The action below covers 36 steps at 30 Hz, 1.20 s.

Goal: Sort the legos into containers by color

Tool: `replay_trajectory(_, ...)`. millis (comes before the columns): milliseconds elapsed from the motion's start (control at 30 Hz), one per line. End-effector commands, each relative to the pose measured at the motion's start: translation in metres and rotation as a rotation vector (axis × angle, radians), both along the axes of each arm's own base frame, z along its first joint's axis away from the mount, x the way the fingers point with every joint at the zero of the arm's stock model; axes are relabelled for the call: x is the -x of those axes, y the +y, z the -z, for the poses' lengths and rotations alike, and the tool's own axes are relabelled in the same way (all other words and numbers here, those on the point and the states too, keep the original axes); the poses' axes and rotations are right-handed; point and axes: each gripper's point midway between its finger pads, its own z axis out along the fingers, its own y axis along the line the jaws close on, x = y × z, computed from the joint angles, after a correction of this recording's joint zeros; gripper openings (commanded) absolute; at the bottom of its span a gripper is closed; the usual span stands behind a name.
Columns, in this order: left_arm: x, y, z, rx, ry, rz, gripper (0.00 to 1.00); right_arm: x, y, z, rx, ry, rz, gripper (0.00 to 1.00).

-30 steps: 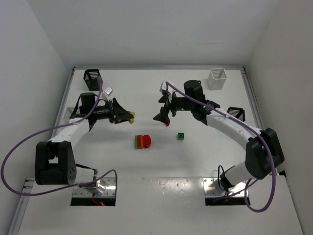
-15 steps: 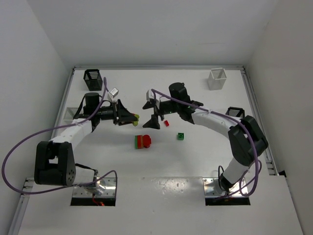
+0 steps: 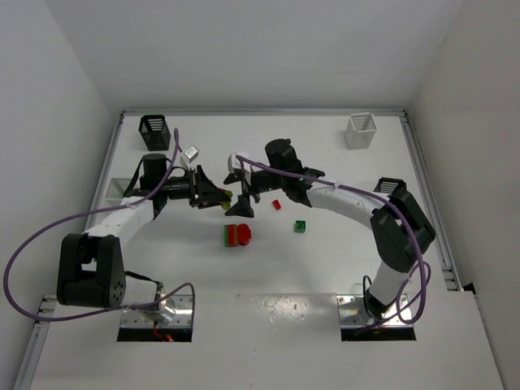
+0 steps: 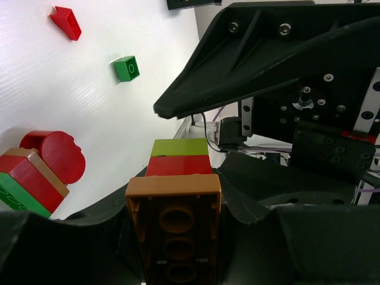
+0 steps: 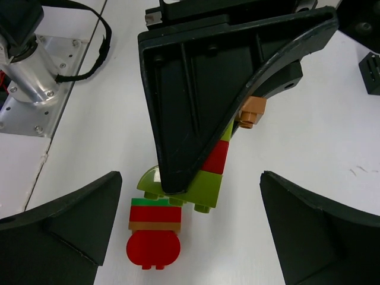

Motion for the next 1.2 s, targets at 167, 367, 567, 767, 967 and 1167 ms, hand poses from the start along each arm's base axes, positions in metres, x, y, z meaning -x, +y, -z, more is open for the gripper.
replay_trajectory(167, 0.001, -0.003, -0.009, 0.009, -0.039, 0.017, 0.07, -0.007, 0.014, -0.018, -0.035, -0.081, -0.008, 0.95)
replay_trajectory(367, 0.002, -0.003, -0.007, 0.001, -0.048, 0.011, 0.07, -0.011, 0.015, -0.014, -0.028, -0.056, 0.02, 0.67)
replay_trajectory(567, 0.002, -0.002, -0.009, -0.011, -0.082, 0.01, 0.29, -0.012, 0.012, -0.019, -0.03, -0.078, 0.038, 0.28)
replay_trajectory(767, -0.01, 0.016, -0.011, -0.038, -0.1, -0.059, 0.5, -0.006, -0.002, -0.008, -0.003, -0.076, 0.049, 0.12)
replay_trajectory(967, -0.019, 0.028, -0.015, -0.047, -0.116, -0.096, 0.67, -0.004, -0.014, -0.008, 0.014, -0.093, 0.07, 0.11)
replay_trajectory(1167, -0.017, 0.03, -0.017, -0.045, -0.124, -0.095, 0.67, -0.003, -0.017, 0.0, 0.04, -0.091, 0.073, 0.11)
